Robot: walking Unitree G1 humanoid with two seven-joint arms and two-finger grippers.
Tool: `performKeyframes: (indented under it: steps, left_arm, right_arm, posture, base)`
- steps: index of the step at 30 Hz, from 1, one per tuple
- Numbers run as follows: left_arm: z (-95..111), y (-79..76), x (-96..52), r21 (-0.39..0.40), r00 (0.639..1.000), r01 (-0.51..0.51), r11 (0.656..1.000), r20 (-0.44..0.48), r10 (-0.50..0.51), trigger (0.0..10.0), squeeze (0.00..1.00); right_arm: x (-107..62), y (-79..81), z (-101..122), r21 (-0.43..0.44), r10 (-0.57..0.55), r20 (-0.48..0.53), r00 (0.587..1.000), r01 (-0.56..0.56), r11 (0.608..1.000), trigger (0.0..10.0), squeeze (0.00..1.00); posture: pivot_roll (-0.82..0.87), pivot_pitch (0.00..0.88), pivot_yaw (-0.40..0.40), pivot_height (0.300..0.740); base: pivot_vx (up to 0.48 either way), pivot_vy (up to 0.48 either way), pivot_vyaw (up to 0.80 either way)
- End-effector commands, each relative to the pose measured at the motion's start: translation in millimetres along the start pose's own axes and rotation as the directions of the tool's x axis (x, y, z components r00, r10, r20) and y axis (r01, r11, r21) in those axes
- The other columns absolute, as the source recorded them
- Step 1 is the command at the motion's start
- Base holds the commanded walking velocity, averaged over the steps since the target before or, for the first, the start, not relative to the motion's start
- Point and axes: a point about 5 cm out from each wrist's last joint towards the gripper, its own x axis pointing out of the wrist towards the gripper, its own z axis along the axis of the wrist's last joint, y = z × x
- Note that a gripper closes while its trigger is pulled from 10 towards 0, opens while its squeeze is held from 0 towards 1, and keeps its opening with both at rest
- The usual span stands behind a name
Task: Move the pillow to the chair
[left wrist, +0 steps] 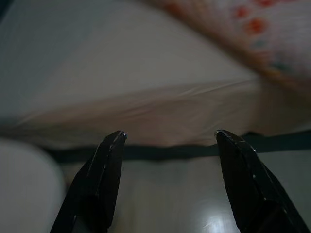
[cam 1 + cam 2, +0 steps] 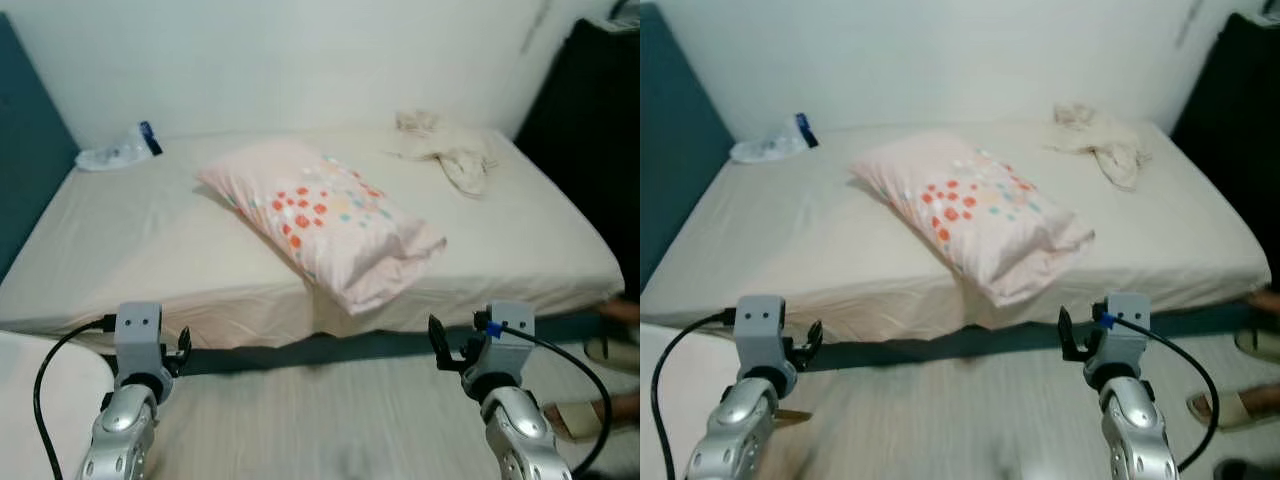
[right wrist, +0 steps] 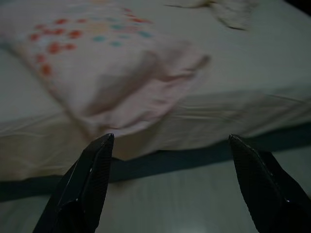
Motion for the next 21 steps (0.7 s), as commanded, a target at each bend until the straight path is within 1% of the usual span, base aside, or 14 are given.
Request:
performKeyframes:
  steps: [1,3,5,11,15,20,21]
  left_arm:
    - [-4,-8.6,0.9,0.000,0.999,0.035,0.999,-0.011,-0.035,10.0,0.00]
    - [-5,-10.8,1.5,0.006,0.999,0.044,0.999,-0.014,-0.044,10.0,0.00]
    - [-3,-16.9,2.8,0.015,0.998,0.064,0.998,-0.008,-0.064,10.0,0.00]
    - [2,-25.0,6.8,0.005,0.997,0.082,0.997,0.011,-0.082,10.0,0.00]
    - [5,-26.5,8.8,-0.002,0.996,0.089,0.996,0.021,-0.089,10.0,0.00]
    - [9,-29.6,10.5,-0.010,0.993,0.110,0.994,0.042,-0.110,10.0,0.00]
    - [9,-31.3,10.5,-0.010,0.992,0.122,0.993,0.043,-0.121,10.0,0.00]
  right_arm:
    - [0.9,-0.3,0,0.000,-0.003,0.001,1.000,0.003,1.000,10.0,0.00]
    - [1.6,1.4,1,-0.001,0.003,0.004,1.000,-0.003,1.000,10.0,0.00]
    - [3.7,6.4,1,-0.006,0.014,0.008,1.000,-0.014,1.000,10.0,0.00]
    - [9.8,14.3,5,-0.005,0.026,0.028,0.999,-0.026,1.000,10.0,0.00]
    - [11.0,17.5,7,-0.011,0.039,0.044,0.998,-0.038,0.999,10.0,0.00]
    - [10.4,23.6,4,-0.027,0.058,0.037,0.998,-0.057,0.998,10.0,0.00]
    - [10.1,24.4,3,-0.031,0.060,0.035,0.998,-0.059,0.998,10.0,0.00]
  posture:
    - [-0.10,0.109,0.050,0.740]
    - [-0.10,0.109,0.050,0.740]
    - [-0.10,0.107,0.054,0.740]
    - [-0.10,0.102,0.055,0.740]
    - [-0.10,0.102,0.054,0.740]
    - [-0.10,0.099,0.055,0.740]
    - [-0.10,0.095,0.055,0.740]
  base:
    - [0.000,0.000,-0.71]
    - [0.000,0.000,-0.71]
    - [0.000,0.000,-0.71]
    - [0.000,0.000,-0.68]
    - [0.000,0.000,0.00]
    - [0.000,0.000,0.00]
    - [0.307,0.000,0.00]
